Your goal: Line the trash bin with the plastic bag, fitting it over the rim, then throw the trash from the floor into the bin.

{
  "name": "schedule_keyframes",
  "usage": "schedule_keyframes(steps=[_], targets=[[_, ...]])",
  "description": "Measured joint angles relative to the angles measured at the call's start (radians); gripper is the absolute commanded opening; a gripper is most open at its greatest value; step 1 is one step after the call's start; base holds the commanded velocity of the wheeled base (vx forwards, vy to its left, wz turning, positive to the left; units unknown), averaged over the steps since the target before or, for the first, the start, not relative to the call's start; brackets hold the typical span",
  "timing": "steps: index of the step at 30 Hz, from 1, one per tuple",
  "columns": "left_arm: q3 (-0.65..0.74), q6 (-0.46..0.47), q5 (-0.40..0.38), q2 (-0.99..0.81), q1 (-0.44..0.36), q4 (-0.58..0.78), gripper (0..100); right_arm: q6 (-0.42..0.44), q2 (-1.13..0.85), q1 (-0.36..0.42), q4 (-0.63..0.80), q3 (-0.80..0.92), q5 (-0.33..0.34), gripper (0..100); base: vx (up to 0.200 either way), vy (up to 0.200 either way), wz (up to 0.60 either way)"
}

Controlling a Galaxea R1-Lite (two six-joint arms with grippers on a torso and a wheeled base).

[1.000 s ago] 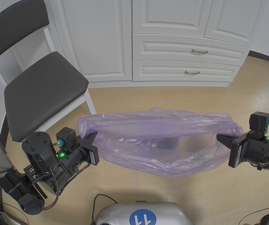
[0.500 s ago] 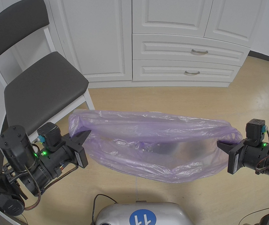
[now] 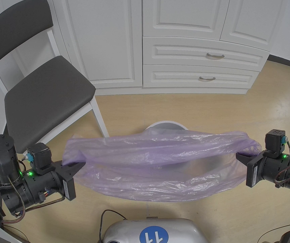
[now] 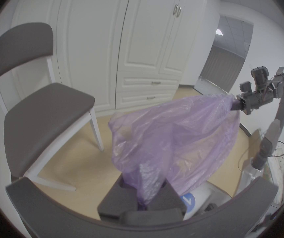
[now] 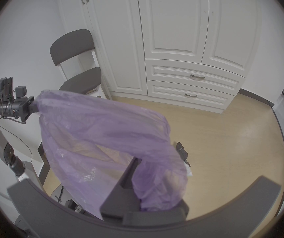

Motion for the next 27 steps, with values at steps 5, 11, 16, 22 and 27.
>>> schedule_keyframes(steps=[5,11,16,22,27], targets=[[-0.049,0.0,-0.098,-0.101,0.04,0.254,0,-0.013,0.008,-0.015,0.002,0.004,0.0,0,0.0,0.0,0.0],[-0.099,0.007,-0.182,-0.19,0.106,0.382,0,-0.098,0.015,-0.037,0.008,0.039,0.001,0,0.0,0.0,0.0],[-0.109,0.008,-0.183,-0.197,0.123,0.392,0,-0.121,0.017,-0.051,0.01,0.061,0.002,0,0.0,0.0,0.0],[-0.105,0.01,-0.183,-0.181,0.124,0.387,0,-0.123,0.011,-0.054,0.01,0.069,0.003,0,0.0,0.0,0.0],[-0.102,0.01,-0.183,-0.175,0.122,0.387,0,-0.135,0.005,-0.054,0.01,0.07,0.003,0,0.0,0.0,0.0]])
